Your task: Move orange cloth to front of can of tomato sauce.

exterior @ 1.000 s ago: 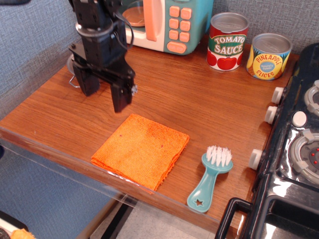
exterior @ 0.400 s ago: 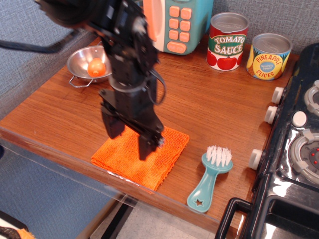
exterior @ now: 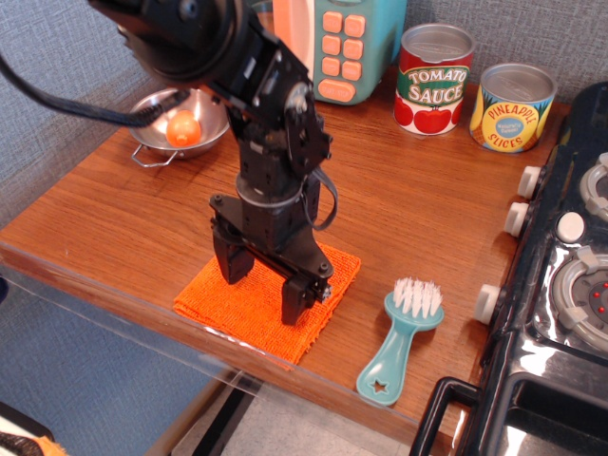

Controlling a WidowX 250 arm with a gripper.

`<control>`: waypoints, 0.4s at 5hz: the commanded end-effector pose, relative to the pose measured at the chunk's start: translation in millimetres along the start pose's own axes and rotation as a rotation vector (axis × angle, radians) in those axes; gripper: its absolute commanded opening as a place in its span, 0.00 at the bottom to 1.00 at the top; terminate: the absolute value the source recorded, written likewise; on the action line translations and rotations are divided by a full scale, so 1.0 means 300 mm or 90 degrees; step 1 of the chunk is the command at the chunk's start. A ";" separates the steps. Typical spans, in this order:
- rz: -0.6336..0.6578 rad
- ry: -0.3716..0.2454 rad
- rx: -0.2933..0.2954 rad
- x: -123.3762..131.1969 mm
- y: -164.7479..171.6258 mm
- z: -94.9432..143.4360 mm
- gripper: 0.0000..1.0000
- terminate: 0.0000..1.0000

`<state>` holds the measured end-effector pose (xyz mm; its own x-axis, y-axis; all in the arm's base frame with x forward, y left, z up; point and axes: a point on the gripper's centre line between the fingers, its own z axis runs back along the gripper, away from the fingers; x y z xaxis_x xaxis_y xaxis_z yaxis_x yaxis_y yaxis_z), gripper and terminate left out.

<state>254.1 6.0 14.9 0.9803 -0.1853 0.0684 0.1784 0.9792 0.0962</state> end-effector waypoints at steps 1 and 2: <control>-0.019 -0.027 -0.012 -0.002 0.065 -0.040 1.00 0.00; -0.063 -0.031 -0.040 -0.014 0.062 -0.088 1.00 0.00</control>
<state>260.3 18.7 2.9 0.9526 -0.2771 0.1259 0.2738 0.9608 0.0431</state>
